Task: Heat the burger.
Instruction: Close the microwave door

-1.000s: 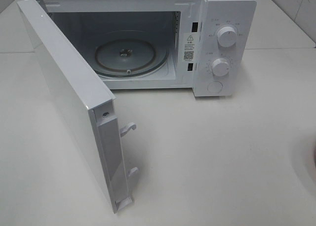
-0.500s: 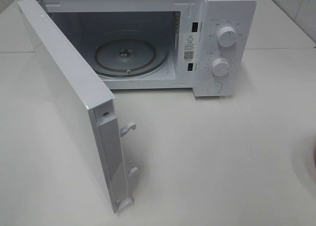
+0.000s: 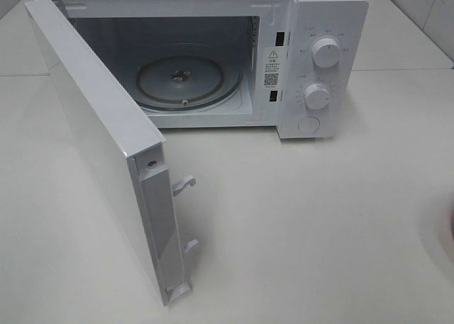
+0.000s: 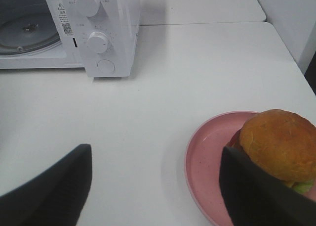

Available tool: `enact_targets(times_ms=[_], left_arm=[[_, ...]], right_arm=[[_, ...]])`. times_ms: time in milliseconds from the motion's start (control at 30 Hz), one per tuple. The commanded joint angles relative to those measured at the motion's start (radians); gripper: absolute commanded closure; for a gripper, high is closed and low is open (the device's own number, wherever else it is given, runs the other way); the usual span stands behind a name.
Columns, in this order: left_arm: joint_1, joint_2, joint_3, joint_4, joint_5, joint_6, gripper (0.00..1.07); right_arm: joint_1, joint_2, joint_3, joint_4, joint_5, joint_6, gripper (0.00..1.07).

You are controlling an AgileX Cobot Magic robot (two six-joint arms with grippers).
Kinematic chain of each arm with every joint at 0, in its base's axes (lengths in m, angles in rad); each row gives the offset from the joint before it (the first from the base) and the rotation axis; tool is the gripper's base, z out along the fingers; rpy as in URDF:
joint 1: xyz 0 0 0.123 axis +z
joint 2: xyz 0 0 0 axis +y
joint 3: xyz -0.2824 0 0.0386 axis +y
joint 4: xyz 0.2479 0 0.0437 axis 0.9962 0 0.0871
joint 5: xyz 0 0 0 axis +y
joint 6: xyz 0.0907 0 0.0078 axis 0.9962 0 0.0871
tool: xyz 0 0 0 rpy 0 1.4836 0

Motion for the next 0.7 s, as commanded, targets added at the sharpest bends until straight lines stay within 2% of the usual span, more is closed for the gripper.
enact_targets(times_ms=[33, 700], left_arm=[[0.002, -0.013, 0.002, -0.004, -0.009, 0.000, 0.07], [0.002, -0.013, 0.002, -0.004, -0.009, 0.000, 0.07]], right_arm=[[-0.006, -0.030, 0.001, 0.003, 0.000, -0.006, 0.36], [-0.006, -0.030, 0.001, 0.003, 0.000, -0.006, 0.36]])
